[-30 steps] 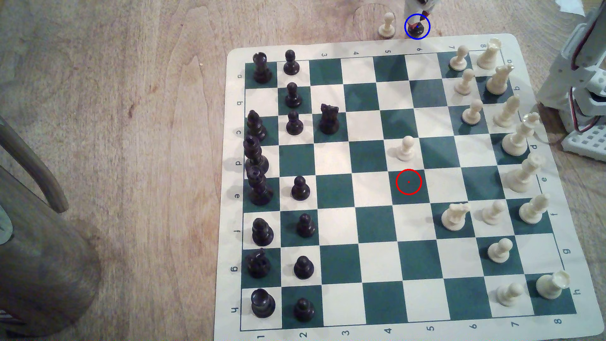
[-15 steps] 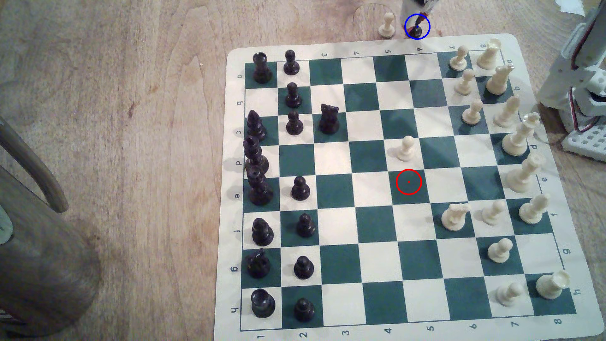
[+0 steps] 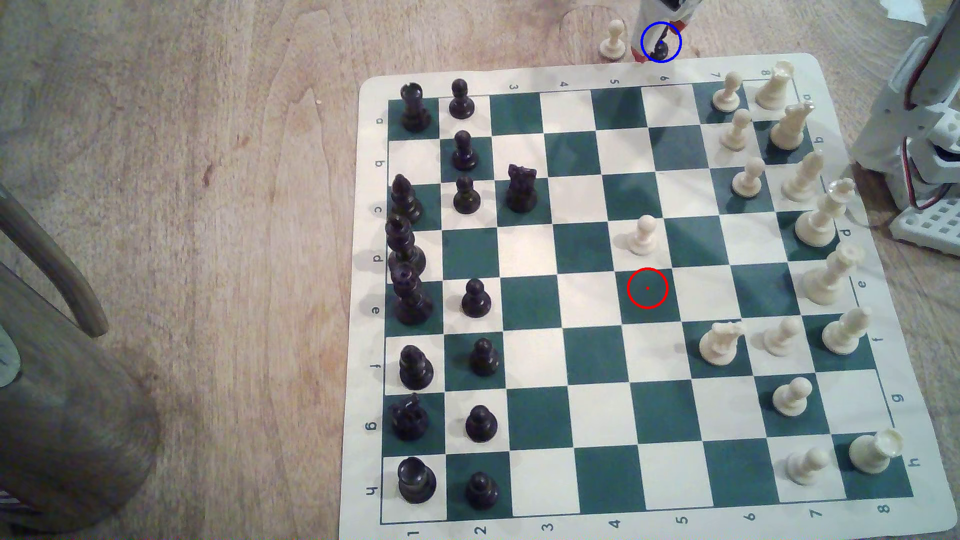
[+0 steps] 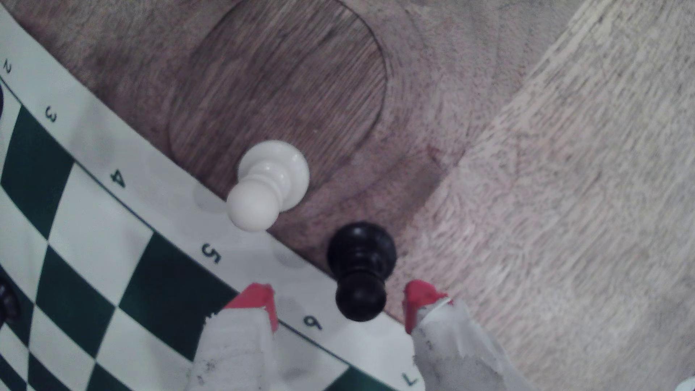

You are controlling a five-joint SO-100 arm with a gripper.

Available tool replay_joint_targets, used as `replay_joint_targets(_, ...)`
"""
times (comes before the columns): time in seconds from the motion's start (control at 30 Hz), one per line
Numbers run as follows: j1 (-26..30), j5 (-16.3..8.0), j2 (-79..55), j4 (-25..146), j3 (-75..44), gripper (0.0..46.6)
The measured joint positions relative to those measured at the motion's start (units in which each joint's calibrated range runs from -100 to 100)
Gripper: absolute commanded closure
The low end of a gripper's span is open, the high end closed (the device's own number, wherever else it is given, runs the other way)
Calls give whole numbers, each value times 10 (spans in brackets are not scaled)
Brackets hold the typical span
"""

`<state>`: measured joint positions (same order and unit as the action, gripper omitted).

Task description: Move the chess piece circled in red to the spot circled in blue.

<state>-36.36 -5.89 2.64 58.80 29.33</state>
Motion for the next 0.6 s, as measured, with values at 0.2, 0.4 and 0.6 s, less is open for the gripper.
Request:
replay_joint_targets(0.2,18,0,79,40,2,277)
replay_joint_targets(0.4,74,0,200,121,36,263)
replay_joint_targets(0.6,174,0,343,210,82,266)
